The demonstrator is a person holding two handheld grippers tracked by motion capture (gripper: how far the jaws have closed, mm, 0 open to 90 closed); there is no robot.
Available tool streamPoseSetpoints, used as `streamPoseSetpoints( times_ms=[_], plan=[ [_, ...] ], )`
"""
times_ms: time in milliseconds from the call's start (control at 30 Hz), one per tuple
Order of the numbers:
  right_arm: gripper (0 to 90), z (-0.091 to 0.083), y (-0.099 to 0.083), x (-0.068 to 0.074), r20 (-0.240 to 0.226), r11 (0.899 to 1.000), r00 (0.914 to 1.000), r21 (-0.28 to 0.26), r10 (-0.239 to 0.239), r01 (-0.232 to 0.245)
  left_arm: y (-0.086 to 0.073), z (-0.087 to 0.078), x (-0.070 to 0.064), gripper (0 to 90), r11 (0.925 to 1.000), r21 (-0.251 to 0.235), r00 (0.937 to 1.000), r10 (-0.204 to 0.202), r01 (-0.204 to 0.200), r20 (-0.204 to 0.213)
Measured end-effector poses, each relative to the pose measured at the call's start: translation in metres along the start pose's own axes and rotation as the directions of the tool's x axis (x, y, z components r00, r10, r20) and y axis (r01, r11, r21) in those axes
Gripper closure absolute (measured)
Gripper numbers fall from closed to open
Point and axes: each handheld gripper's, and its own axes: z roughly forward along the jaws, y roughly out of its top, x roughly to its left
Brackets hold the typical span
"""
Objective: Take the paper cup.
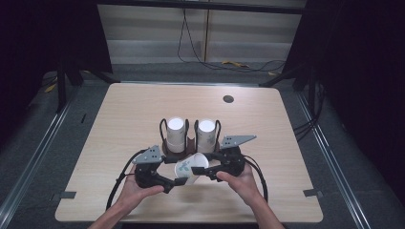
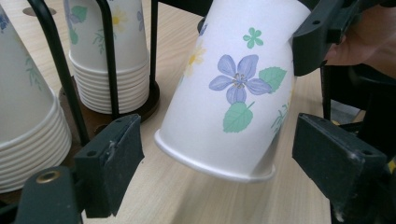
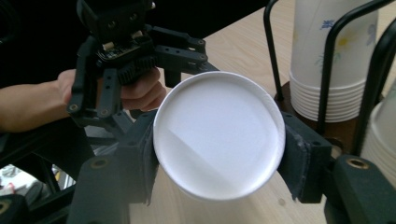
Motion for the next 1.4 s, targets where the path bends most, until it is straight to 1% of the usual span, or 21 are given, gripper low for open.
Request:
streamPoseSetpoints(
  times_ms=[67,100,133,200,233,300,333,433,533,567,633,667,700,833,1000,1233,1400],
  plan=[
    [37.6,0.0003,0.0000,0.0007,-0.010,1.000,1.0000,-0.007,0.001,-0.001,-0.0005,0.0008,-0.0005,16.1,1.0000,0.009,1.0000,0.003,-0.003,-0.007],
    [37.6,0.0003,0.0002,0.0011,-0.012,1.000,0.9999,-0.011,0.002,-0.002,-0.0008,0.0010,-0.0003,16.1,0.9997,0.022,0.9999,0.003,-0.003,-0.010],
    [37.6,0.0004,0.0002,0.0012,-0.017,1.000,0.9998,-0.018,0.006,-0.006,-0.0014,0.0016,0.0000,16.0,0.9997,0.025,1.0000,0.005,-0.005,-0.005],
    [37.6,0.0009,0.0001,0.0008,-0.020,1.000,0.9997,-0.023,0.014,-0.014,-0.0017,0.0020,-0.0002,16.0,0.9998,0.020,1.0000,0.002,-0.002,-0.005],
    [37.7,0.0013,-0.0001,0.0006,-0.022,1.000,0.9996,-0.025,0.016,-0.017,-0.0015,0.0022,-0.0001,16.0,0.9997,0.023,1.0000,0.008,-0.008,-0.004],
    [37.7,0.0019,-0.0003,0.0004,-0.027,0.999,0.9995,-0.028,0.018,-0.019,-0.0020,0.0038,0.0001,15.9,0.9996,0.027,1.0000,0.006,-0.006,0.003],
    [37.7,0.0028,-0.0010,-0.0002,-0.035,0.999,0.9991,-0.035,0.025,-0.026,-0.0023,0.0046,0.0002,16.1,0.9998,0.020,0.9999,0.007,-0.007,0.009],
    [37.7,0.0040,-0.0020,-0.0003,-0.037,0.999,0.9988,-0.039,0.031,-0.032,-0.0023,0.0057,0.0004,16.0,0.9999,0.015,0.9999,0.004,-0.004,0.013],
    [37.7,0.0048,-0.0025,-0.0002,-0.044,0.998,0.9984,-0.043,0.034,-0.036,-0.0031,0.0076,0.0003,16.3,0.9999,0.011,0.9997,0.013,-0.013,0.019],
    [37.7,0.0048,-0.0025,-0.0006,-0.048,0.998,0.9982,-0.048,0.036,-0.039,-0.0034,0.0079,0.0004,16.5,0.9999,0.009,0.9997,0.010,-0.011,0.022],
    [37.7,0.0054,-0.0029,-0.0013,-0.059,0.997,0.9971,-0.058,0.047,-0.051,-0.0042,0.0088,0.0011,17.6,1.0000,-0.005,0.9992,-0.007,0.007,0.039],
    [37.7,0.0057,-0.0031,-0.0012,-0.063,0.997,0.9968,-0.060,0.049,-0.053,-0.0045,0.0092,0.0010,18.3,0.9999,-0.009,0.9990,-0.006,0.007,0.044],
    [37.7,0.0062,-0.0034,-0.0011,-0.066,0.997,0.9966,-0.058,0.049,-0.053,-0.0048,0.0092,0.0008,18.4,1.0000,-0.008,0.9991,-0.004,0.005,0.042],
    [37.7,0.0064,-0.0046,-0.0016,-0.083,0.995,0.9949,-0.073,0.056,-0.063,-0.0061,0.0083,0.0004,19.2,0.9994,-0.033,0.9987,-0.006,0.007,0.050],
    [37.6,0.0060,-0.0059,-0.0039,-0.102,0.992,0.9919,-0.089,0.076,-0.085,-0.0065,0.0070,-0.0002,20.4,0.9988,-0.047,0.9988,-0.011,0.013,0.048],
    [36.6,0.0053,-0.0066,-0.0049,-0.105,0.993,0.9924,-0.089,0.064,-0.073,-0.0069,0.0074,-0.0006,22.8,0.9991,-0.043,0.9986,-0.002,0.004,0.054],
    [35.1,0.0054,-0.0063,-0.0044,-0.104,0.995,0.9933,-0.081,0.050,-0.059,-0.0072,0.0068,-0.0003,25.3,0.9995,-0.026,0.9983,0.021,-0.019,0.055]
  ],
)
